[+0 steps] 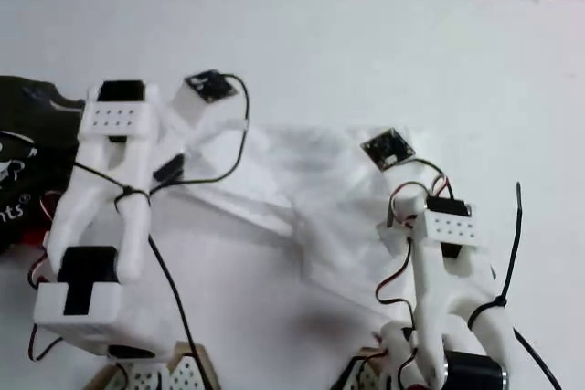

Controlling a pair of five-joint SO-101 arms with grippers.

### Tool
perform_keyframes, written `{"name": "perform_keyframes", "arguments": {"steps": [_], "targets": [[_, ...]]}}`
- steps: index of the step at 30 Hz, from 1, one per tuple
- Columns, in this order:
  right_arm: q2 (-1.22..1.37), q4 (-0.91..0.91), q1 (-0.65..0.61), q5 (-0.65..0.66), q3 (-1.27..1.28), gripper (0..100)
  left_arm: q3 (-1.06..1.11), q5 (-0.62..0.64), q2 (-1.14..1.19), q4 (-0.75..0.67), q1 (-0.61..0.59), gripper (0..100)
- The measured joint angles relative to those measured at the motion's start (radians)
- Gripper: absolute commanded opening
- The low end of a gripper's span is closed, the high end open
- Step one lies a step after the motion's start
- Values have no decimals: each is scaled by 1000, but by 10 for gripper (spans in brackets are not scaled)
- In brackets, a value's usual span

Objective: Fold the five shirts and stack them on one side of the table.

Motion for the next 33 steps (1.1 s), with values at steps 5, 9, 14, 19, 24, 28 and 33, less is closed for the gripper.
{"name": "perform_keyframes", "arguments": {"steps": [5, 9, 14, 19, 24, 28, 33], "targets": [[0, 0, 0, 0, 0, 20, 41, -124, 0, 20, -2, 46], [0, 0, 0, 0, 0, 20, 87, -149, 0, 20, -5, 133], [0, 0, 0, 0, 0, 20, 103, -184, 0, 14, -43, 113], [0, 3, 0, 0, 0, 20, 103, -204, 57, 5, -114, 115], [0, 3, 0, 0, 0, 20, 103, -206, 160, 2, -121, 116], [0, 3, 0, 0, 0, 20, 103, -206, 173, -21, -121, 113], [0, 3, 0, 0, 0, 20, 106, -206, 175, -66, -124, 29]]}}
